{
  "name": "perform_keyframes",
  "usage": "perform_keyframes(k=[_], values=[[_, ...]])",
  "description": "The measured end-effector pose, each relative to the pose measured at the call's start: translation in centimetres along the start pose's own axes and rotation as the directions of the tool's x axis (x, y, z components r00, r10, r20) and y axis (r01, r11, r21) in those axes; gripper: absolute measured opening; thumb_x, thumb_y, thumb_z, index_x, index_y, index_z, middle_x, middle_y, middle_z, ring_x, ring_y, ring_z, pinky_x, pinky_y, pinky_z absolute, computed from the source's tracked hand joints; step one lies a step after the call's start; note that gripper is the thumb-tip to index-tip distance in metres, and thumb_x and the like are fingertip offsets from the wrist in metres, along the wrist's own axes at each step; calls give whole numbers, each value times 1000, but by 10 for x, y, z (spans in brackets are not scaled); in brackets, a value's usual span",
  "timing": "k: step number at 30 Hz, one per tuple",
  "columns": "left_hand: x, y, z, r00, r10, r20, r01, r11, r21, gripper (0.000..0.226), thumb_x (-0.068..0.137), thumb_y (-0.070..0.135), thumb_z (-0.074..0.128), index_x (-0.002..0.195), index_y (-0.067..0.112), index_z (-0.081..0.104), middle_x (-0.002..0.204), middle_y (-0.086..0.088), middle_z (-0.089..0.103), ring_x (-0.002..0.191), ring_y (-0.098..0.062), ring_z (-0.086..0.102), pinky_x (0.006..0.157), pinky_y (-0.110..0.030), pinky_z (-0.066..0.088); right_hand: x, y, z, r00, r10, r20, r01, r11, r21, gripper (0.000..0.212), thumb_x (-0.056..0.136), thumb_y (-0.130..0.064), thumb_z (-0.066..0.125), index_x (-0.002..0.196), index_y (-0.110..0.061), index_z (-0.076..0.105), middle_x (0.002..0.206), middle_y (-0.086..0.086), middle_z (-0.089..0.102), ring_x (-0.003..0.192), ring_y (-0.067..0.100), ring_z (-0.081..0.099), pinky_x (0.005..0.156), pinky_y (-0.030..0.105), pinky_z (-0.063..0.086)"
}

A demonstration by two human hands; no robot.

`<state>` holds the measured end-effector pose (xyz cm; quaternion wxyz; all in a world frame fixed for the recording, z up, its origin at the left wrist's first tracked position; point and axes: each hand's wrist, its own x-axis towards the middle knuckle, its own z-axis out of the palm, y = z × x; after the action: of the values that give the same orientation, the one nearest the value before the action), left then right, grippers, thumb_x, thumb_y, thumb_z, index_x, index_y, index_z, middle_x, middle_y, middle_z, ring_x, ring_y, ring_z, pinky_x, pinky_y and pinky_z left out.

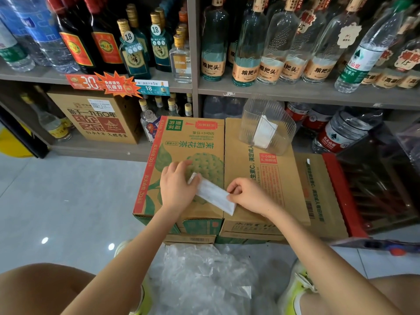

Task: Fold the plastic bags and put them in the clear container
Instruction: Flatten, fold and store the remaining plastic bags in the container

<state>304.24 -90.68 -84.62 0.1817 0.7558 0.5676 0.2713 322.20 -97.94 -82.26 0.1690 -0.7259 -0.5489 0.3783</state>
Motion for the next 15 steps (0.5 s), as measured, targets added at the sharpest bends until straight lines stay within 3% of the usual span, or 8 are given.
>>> perform_keyframes(k=[2,5,7,11,13,15], values=[[-5,-6,1,961,272,-46,-268,960,84,35,91,29,50,113,8,67,118,-11,65,109,-34,59,96,-37,41,2,0,-1,1000,-11,14,11,1000,-18,12,88,-14,64,100,-16,62,76,-9,56,65,5,51,56,19,35],[-18,-10,5,795,555,245,-581,813,42,45,99,32,35,131,12,58,142,-5,50,137,-25,39,116,-40,21,4,0,-3,999,-31,32,32,998,-52,15,87,-14,64,101,-15,63,76,-9,55,67,6,51,61,22,39],[-28,-14,12,726,569,386,-632,774,45,51,102,39,26,142,14,47,149,-2,39,143,-22,26,120,-37,12,6,0,-4,999,-45,29,47,997,-67,16,86,-13,63,102,-14,64,76,-9,55,69,8,53,64,24,42],[-40,-22,24,750,491,443,-600,787,143,58,104,43,11,148,14,34,153,-1,32,144,-21,17,119,-32,4,5,4,-4,998,-57,-21,57,998,-17,16,87,-12,60,100,-20,63,88,-4,60,81,13,57,75,32,48],[-42,-17,24,782,447,434,-564,804,189,60,104,43,9,147,12,36,152,-3,34,144,-24,23,118,-33,5,0,8,1,971,-119,-209,119,993,-12,17,89,-14,60,104,-20,66,96,-5,61,80,8,55,74,28,46],[-45,-10,25,814,420,401,-535,811,237,57,104,40,14,142,9,44,147,-6,43,139,-28,35,119,-36,15,-6,12,11,862,-269,-430,198,959,-203,21,93,-17,57,111,-14,68,106,-3,65,88,12,59,79,29,48]])
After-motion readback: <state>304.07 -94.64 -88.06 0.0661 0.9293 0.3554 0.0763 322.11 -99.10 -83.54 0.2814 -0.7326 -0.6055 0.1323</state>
